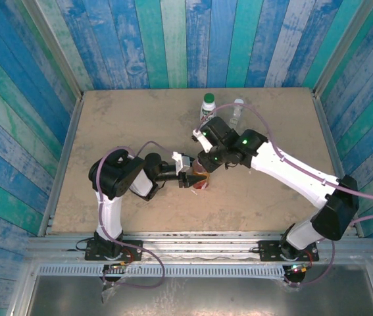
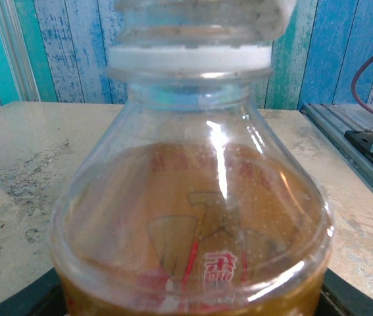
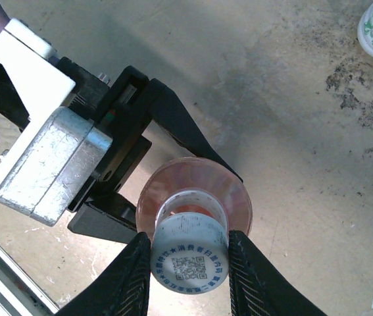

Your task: Screw on the bottle caps

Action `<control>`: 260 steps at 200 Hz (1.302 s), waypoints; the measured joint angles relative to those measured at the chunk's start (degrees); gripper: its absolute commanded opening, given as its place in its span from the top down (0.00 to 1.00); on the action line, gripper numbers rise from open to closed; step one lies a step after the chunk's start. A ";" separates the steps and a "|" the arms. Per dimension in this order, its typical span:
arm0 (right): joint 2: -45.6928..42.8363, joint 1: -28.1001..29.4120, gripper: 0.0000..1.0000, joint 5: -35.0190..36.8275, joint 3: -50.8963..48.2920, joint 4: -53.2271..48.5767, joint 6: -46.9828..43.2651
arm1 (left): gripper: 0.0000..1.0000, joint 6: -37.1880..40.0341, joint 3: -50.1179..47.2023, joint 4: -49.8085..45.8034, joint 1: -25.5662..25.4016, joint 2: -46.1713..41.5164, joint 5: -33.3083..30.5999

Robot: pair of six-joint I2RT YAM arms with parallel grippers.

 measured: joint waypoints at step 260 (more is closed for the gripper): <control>15.80 0.00 0.76 0.35 22.91 -20.81 -0.33 | 0.41 0.24 0.22 -0.79 0.37 -0.02 0.76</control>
